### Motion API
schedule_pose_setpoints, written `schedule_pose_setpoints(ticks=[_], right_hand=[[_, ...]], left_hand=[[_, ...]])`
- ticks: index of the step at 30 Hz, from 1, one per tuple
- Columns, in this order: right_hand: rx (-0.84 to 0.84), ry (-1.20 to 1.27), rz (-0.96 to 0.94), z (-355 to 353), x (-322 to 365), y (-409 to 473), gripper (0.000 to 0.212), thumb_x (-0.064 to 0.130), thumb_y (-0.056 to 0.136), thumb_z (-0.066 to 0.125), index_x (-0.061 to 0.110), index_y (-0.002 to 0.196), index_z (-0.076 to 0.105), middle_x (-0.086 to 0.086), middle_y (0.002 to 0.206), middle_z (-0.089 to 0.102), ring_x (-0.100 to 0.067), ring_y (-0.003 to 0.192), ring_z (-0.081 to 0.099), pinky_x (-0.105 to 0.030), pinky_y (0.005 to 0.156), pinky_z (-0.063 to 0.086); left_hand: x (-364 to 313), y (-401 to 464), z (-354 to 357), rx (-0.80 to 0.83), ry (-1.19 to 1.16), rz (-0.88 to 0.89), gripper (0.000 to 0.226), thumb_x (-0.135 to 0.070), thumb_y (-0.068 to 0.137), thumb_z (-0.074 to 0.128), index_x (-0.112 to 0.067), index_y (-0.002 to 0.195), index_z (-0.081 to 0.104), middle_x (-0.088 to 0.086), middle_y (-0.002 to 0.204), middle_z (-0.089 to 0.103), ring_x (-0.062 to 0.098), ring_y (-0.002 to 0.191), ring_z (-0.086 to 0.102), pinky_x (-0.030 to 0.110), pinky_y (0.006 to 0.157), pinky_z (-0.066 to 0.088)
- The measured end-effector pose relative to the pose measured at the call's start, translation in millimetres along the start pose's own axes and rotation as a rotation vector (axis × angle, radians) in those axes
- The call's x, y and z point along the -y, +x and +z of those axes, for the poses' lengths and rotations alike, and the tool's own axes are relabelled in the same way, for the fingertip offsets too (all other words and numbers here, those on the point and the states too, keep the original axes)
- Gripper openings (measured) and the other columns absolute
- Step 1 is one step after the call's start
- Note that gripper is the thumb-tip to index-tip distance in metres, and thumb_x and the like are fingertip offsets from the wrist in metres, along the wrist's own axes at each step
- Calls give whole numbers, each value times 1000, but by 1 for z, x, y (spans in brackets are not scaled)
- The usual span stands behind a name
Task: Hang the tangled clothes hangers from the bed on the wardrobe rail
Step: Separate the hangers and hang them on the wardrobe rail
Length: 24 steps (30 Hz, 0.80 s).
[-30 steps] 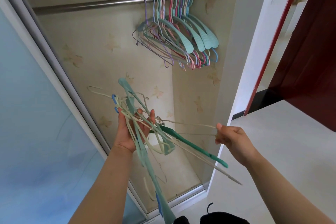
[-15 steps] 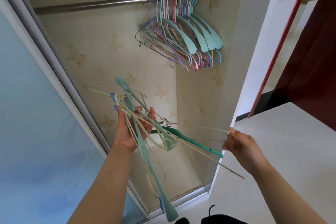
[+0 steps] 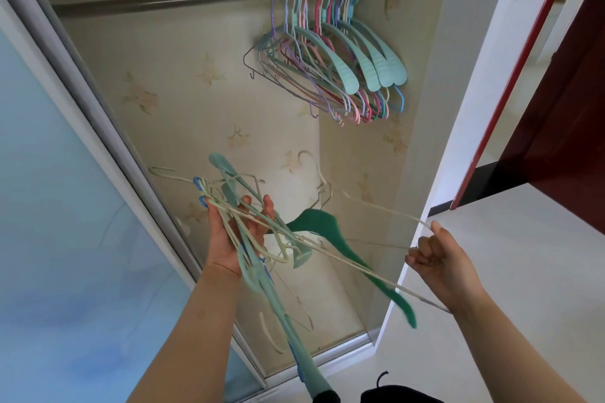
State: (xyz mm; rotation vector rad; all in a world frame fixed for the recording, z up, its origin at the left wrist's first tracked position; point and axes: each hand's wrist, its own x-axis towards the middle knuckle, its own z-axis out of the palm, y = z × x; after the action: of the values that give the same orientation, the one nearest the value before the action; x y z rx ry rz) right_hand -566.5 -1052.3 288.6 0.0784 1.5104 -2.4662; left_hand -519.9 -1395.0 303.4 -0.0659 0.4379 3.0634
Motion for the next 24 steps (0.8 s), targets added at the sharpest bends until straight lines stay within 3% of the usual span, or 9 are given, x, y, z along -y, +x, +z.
schedule_pose_setpoints(ticks=[2, 7, 12, 18, 22, 24], right_hand=[[4, -5, 13, 2, -1, 4, 56, 35, 95, 50, 19, 49, 23, 0, 54, 18, -22, 60, 14, -36, 64, 33], [19, -216, 22, 9, -7, 10, 53, 37, 96, 50, 12, 57, 25, -6, 60, 18, -20, 58, 23, -35, 67, 41], [-43, -166, -4, 15, -7, 4, 54, 36, 95, 52, 19, 50, 28, -2, 58, 19, -19, 57, 22, -33, 65, 38], [-33, -402, -135, 28, 4, 0, 55, 35, 93, 55, 14, 49, 32, -6, 58, 24, -20, 59, 29, -32, 70, 45], [15, -475, -152, 41, 13, -9, 55, 45, 82, 61, 11, 49, 32, -9, 60, 25, -20, 58, 31, -30, 68, 47], [36, -525, -173, 44, 18, -14, 60, 48, 79, 64, 4, 52, 33, -12, 61, 26, -22, 60, 35, -23, 65, 50]], left_hand=[[3, 1, 0, 29, 58, -32, 58, -53, 55, 87, -9, 88, 71, 5, 125, 54, 28, 97, 68, 31, 66, 61], [15, 4, 18, -42, 80, -14, 48, -55, 65, 73, -8, 76, 73, 10, 91, 73, 32, 105, 65, 40, 73, 60], [11, 6, 16, -55, 225, -47, 58, -47, 40, 94, -13, 81, 72, 19, 117, 66, 36, 111, 63, 51, 82, 56], [9, 6, 16, -65, 359, -38, 59, -51, 40, 94, -16, 81, 71, 20, 119, 64, 37, 114, 61, 58, 95, 46], [8, 8, 26, 10, 443, 7, 57, -52, 42, 92, -15, 81, 73, 24, 116, 65, 39, 110, 62, 50, 94, 50], [4, 9, 29, 47, 488, 18, 56, -53, 46, 91, -15, 83, 73, 24, 117, 65, 39, 111, 62, 49, 93, 52]])
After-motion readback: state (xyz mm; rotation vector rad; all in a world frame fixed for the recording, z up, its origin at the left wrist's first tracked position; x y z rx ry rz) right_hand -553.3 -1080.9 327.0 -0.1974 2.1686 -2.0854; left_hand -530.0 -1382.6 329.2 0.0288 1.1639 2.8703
